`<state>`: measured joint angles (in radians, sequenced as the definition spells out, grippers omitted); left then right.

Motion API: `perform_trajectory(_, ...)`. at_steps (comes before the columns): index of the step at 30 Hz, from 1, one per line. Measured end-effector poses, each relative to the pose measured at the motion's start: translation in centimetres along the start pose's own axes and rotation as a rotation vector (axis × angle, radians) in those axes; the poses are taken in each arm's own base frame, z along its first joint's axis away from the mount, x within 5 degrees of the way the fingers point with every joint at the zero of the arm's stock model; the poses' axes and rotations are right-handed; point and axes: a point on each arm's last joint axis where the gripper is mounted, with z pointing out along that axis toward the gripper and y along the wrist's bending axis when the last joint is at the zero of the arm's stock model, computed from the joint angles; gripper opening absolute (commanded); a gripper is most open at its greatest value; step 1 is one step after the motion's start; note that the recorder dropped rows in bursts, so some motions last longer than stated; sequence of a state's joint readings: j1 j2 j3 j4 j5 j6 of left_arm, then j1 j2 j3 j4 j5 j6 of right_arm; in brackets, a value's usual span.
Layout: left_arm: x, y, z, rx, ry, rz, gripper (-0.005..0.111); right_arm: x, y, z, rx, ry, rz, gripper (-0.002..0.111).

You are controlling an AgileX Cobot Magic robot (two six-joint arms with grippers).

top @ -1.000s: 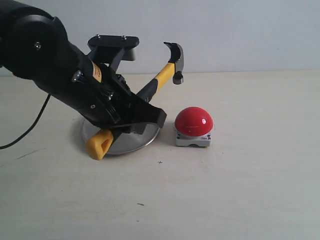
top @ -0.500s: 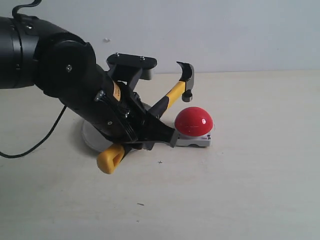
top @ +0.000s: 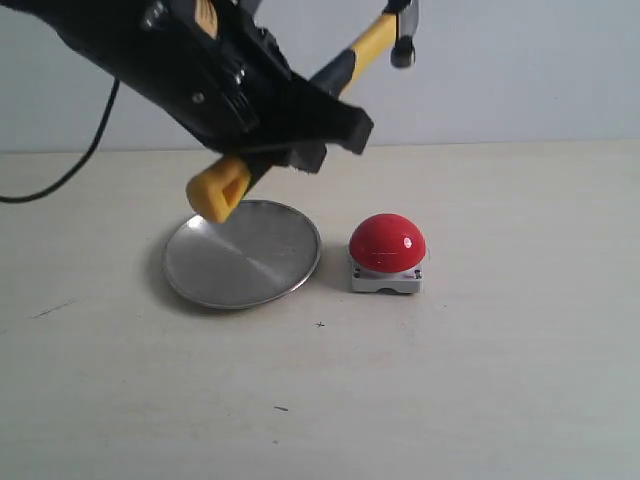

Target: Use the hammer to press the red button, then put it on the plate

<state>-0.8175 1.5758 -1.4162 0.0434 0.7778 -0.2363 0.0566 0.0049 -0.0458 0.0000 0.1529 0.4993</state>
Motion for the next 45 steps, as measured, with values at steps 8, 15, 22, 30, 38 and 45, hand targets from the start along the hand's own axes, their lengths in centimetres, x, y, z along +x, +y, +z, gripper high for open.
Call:
perform_trajectory(8,-1.1,0.0,-3.0,0.007,-0.087,0.008,0.0,0.0,0.0,0.0,0.0,0.0,0.0,0.0)
perform_trajectory(15,3.7,0.6,6.0,-0.034,0.128,-0.012,0.0,0.0,0.0,0.0,0.0,0.0,0.0,0.0)
perform_trajectory(22,10.5,2.0,13.8,-0.097,0.411,-0.032,0.0,0.0,0.0,0.0,0.0,0.0,0.0,0.0)
perform_trajectory(30,4.3,1.8,8.5,-0.053,0.164,-0.011,0.0,0.0,0.0,0.0,0.0,0.0,0.0,0.0)
perform_trajectory(38,2.7,5.2,5.2,0.078,0.084,-0.162,0.0,0.0,0.0,0.0,0.0,0.0,0.0,0.0)
perform_trajectory(45,4.2,6.5,5.3,0.388,-0.004,-0.293,0.0,0.0,0.0,0.0,0.0,0.0,0.0,0.0)
